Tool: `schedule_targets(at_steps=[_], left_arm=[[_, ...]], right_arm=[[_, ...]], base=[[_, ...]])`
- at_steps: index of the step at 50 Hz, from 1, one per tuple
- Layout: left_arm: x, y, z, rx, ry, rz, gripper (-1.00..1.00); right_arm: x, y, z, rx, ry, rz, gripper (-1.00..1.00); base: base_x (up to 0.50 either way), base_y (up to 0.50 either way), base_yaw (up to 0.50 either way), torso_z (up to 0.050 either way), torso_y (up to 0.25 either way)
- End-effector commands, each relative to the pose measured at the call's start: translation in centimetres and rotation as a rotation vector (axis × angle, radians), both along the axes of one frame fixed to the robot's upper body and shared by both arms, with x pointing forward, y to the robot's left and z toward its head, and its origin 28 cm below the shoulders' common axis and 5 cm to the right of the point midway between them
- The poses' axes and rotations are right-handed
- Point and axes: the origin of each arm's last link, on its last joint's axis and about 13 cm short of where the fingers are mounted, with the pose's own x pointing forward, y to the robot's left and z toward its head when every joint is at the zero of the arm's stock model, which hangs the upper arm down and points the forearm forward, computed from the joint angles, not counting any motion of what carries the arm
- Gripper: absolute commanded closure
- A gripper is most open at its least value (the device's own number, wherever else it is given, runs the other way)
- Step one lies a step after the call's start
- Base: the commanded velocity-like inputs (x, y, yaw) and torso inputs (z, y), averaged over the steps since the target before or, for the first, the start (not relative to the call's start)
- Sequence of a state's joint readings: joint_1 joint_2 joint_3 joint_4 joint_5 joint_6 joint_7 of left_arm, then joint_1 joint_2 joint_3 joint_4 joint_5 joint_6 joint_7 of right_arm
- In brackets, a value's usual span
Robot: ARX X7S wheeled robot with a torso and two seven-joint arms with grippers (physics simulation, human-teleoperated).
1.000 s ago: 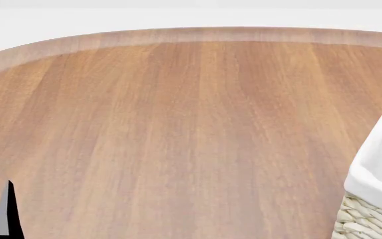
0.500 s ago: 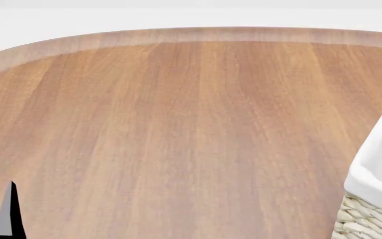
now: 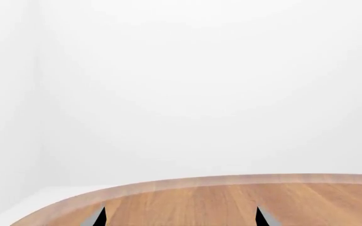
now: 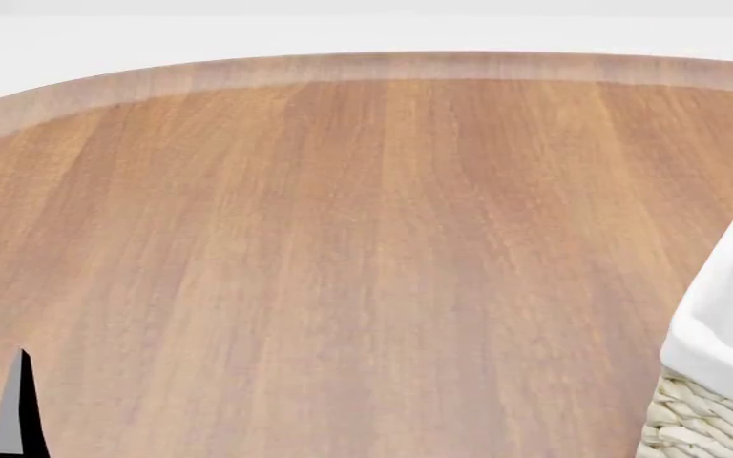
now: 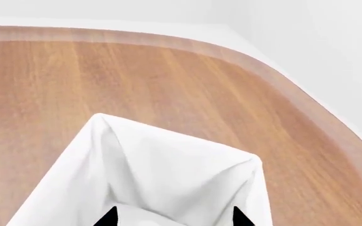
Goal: Pick up the ketchup, and put it in the basket.
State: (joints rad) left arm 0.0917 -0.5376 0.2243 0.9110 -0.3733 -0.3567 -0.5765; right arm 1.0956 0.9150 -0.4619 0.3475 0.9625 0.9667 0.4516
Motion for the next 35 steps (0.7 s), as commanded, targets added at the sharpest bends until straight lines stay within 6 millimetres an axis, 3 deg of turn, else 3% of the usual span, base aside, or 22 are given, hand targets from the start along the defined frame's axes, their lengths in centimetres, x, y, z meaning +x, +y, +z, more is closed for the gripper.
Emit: schedule_targets(at_steps=[1,17,35], left_arm=[[0.2,0.1,0.1,-0.007,-0.003,0.030,-1.00],[0.2,0.1,0.1,-0.008,-0.006,0.029,-1.00],[-0.4,0.3,0.8,-0.020,-0.033,0.033,-1.00]], right_arm=[[0.4,0.1,0.9,0.027,-0.066,0.010,-1.00],[0.4,1.1,2.9,-0.016,-0.271,0.072,-1.00],[-0.5,3.1,8.5,-0.168,-0.801,0.124,-1.00]], base=[[0.00,0.00,0.00,0.000,0.000],[0.00,0.00,0.00,0.000,0.000],[0.00,0.00,0.00,0.000,0.000]])
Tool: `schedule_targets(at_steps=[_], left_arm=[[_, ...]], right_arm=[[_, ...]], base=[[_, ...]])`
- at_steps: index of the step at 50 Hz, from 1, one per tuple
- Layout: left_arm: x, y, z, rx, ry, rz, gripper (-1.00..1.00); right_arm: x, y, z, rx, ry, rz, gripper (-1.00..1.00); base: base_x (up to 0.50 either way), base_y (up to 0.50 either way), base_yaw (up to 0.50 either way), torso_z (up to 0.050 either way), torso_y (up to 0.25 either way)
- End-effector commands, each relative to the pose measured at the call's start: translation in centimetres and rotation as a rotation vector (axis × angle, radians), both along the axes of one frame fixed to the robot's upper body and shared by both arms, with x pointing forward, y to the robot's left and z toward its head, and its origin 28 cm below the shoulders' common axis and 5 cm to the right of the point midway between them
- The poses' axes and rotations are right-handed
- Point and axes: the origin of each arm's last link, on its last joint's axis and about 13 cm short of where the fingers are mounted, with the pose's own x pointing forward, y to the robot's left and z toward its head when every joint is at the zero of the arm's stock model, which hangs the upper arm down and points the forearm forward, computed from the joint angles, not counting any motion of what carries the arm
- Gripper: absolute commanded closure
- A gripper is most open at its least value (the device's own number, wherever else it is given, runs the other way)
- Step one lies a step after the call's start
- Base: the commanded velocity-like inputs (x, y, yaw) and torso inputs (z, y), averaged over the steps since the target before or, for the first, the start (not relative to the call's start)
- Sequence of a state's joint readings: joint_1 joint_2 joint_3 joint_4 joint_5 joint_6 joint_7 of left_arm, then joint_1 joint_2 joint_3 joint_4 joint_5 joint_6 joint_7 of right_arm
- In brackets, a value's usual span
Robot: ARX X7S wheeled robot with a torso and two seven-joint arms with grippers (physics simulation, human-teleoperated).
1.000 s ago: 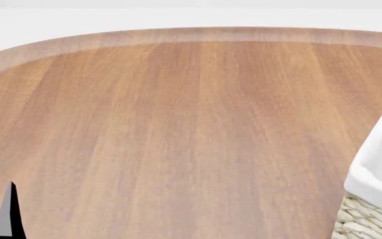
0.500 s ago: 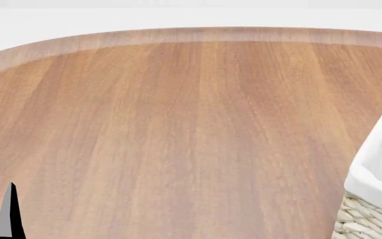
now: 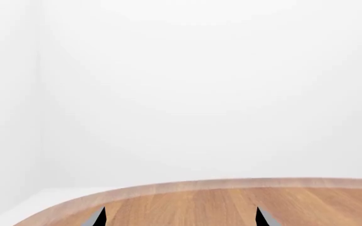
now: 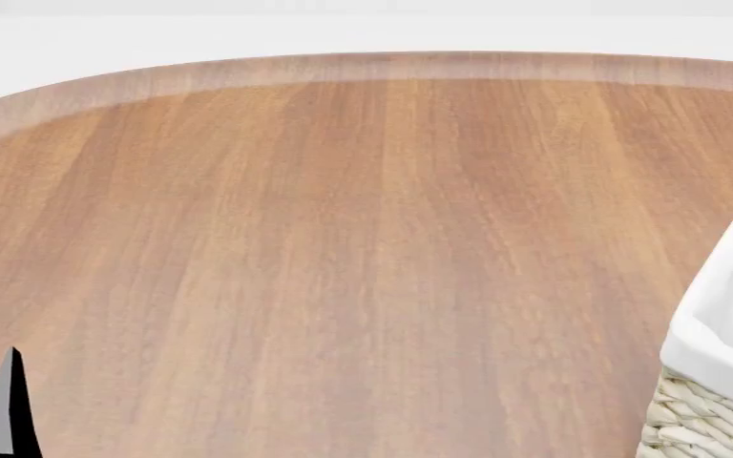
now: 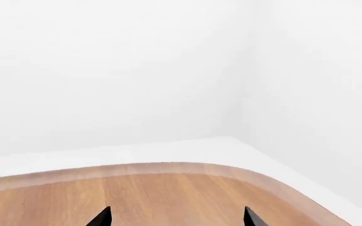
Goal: Pick up the ketchup, and put it in the basket.
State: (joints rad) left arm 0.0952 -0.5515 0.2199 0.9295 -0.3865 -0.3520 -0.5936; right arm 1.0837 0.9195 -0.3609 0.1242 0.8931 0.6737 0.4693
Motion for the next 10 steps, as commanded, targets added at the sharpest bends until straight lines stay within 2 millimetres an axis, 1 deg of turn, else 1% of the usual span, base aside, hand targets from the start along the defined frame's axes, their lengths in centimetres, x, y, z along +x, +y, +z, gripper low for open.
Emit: schedule_targets(at_steps=[1,7,9,10], left_arm=[[-0.1,0.2,0.6,-0.014,-0.023,0.032,-1.00],[-0.3,0.3,0.9,-0.018,-0.037,0.033,-1.00],[-0.3,0.3,1.0,-0.020,-0.041,0.033,-1.00],[-0.4,0.3,1.2,-0.021,-0.047,0.033,-1.00]], right_arm=[[-0.7,1.1,3.5,-0.064,-0.334,0.039,-1.00],[-1.3,1.7,5.1,-0.073,-0.497,0.076,-1.00],[-1.4,2.0,5.3,-0.111,-0.544,0.085,-1.00],[-1.8,2.3,5.4,-0.149,-0.596,0.082,-1.00]], base=[[0.00,0.00,0.00,0.000,0.000],[0.00,0.00,0.00,0.000,0.000],[0.00,0.00,0.00,0.000,0.000],[0.00,0.00,0.00,0.000,0.000]])
